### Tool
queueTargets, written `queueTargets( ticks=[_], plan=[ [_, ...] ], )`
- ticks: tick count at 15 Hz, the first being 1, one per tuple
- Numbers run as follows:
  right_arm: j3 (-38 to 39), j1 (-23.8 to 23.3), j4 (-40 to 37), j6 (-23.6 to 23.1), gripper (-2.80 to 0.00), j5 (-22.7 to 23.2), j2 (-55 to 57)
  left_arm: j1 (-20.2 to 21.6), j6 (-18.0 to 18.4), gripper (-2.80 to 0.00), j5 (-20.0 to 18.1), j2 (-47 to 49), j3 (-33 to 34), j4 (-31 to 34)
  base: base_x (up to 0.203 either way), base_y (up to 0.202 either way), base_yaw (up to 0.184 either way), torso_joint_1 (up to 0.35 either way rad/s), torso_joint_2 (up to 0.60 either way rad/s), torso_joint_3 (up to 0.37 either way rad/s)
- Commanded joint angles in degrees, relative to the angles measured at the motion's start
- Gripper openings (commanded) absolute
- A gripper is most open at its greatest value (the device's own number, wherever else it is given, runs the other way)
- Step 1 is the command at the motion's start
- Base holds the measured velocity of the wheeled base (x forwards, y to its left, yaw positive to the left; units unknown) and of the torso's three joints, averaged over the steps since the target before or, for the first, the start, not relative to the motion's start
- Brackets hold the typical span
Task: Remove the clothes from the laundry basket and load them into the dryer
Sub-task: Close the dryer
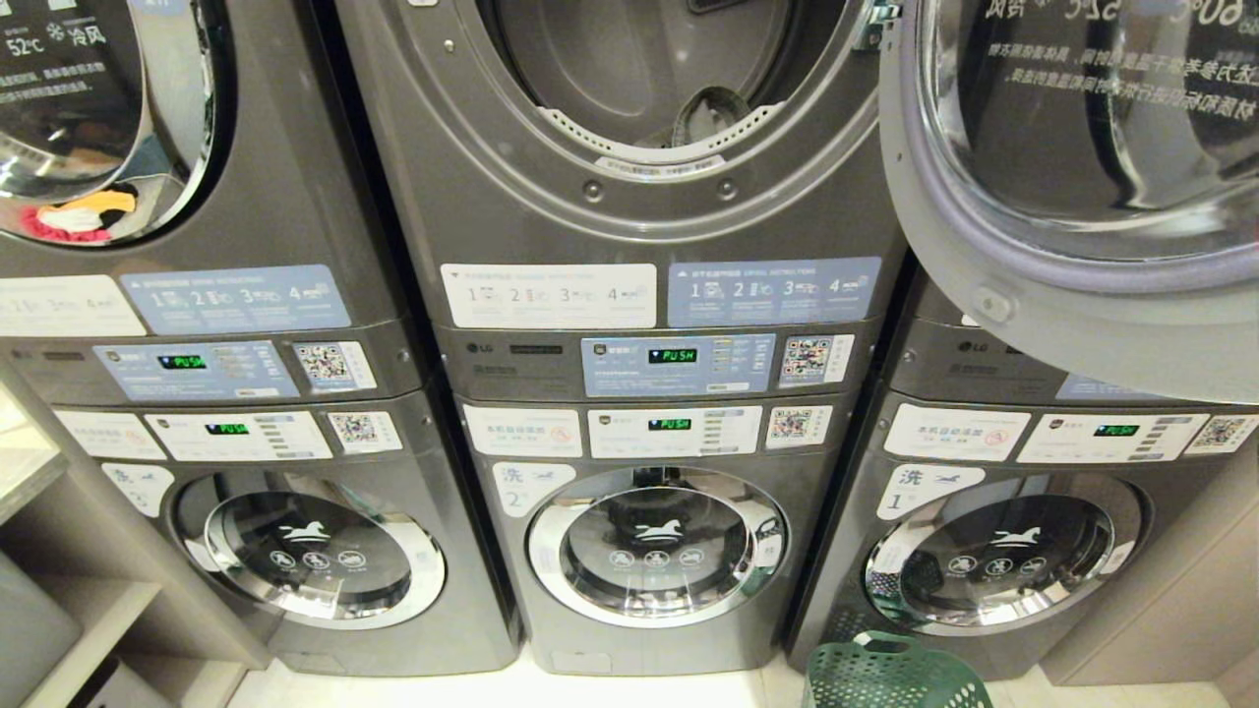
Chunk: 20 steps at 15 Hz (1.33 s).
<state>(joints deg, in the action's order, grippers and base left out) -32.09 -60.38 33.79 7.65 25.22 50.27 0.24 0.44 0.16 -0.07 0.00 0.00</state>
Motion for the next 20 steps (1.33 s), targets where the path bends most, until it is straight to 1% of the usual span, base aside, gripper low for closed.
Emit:
queueTargets(
  ticks=[1,2,3,6,7,8,10,12,14,17,18,20],
  plan=[
    [-1.58,3.34,-1.28,-0.05,-2.80,-1.19,-1.58,0.02,0.00,-2.80,0.02,0.07,0.09,-0.09,0.000,0.000,0.000,0.000,0.00,0.000],
    [-1.63,3.58,-2.79,-0.01,-2.80,-1.97,-2.62,0.02,0.00,-2.80,-0.04,0.07,0.09,0.00,0.000,0.000,0.000,0.000,0.00,0.000],
    [-1.41,5.18,-3.61,-0.18,-2.80,-3.91,-3.17,0.02,0.00,-2.80,0.02,0.07,0.09,0.00,0.000,0.000,0.000,0.000,0.00,0.000],
    [-1.27,15.15,-5.53,-0.84,-2.80,-16.43,-3.28,0.02,0.00,-2.80,0.02,0.07,0.09,0.00,0.000,0.000,0.000,0.000,0.00,0.000],
    [-1.52,17.96,-6.34,-0.89,-2.80,-19.79,-3.48,0.02,0.00,-2.80,0.02,0.07,0.09,0.00,0.000,0.000,0.000,0.000,0.00,0.000],
    [-1.70,20.43,-6.75,-0.89,-2.80,-21.09,-3.94,0.02,0.00,-2.80,0.02,0.07,0.09,0.00,0.000,0.000,0.000,0.000,0.00,0.000],
    [-1.85,26.50,-7.09,-0.89,-2.80,-21.53,-5.98,0.02,0.00,-2.80,0.01,0.07,0.09,-0.09,0.000,0.000,0.000,0.000,0.00,0.000],
    [-1.64,31.16,-7.22,-0.91,-2.80,-21.47,-9.18,0.02,0.00,-2.80,-0.06,0.07,0.09,0.00,0.000,0.000,0.000,0.000,0.00,0.000],
    [-0.95,33.38,-7.27,-0.89,-2.80,-21.15,-11.74,0.02,0.00,-2.80,0.02,0.07,0.09,0.00,0.000,0.000,0.000,0.000,0.00,0.000],
    [-0.04,35.23,-8.73,-1.21,-2.80,-20.00,-15.84,0.02,0.00,-2.80,-0.05,0.07,0.09,-0.09,0.000,0.000,0.000,0.000,0.00,0.000],
    [0.23,36.29,-8.95,-1.90,-2.80,-19.20,-16.78,0.02,0.00,-2.80,0.02,0.07,0.09,0.00,0.000,0.000,0.000,0.000,0.00,0.000],
    [1.03,38.92,-8.84,-5.59,-2.80,-15.67,-17.64,0.02,0.00,-2.80,0.02,0.07,0.09,0.00,0.000,0.000,0.000,0.000,0.00,0.000]
  ],
)
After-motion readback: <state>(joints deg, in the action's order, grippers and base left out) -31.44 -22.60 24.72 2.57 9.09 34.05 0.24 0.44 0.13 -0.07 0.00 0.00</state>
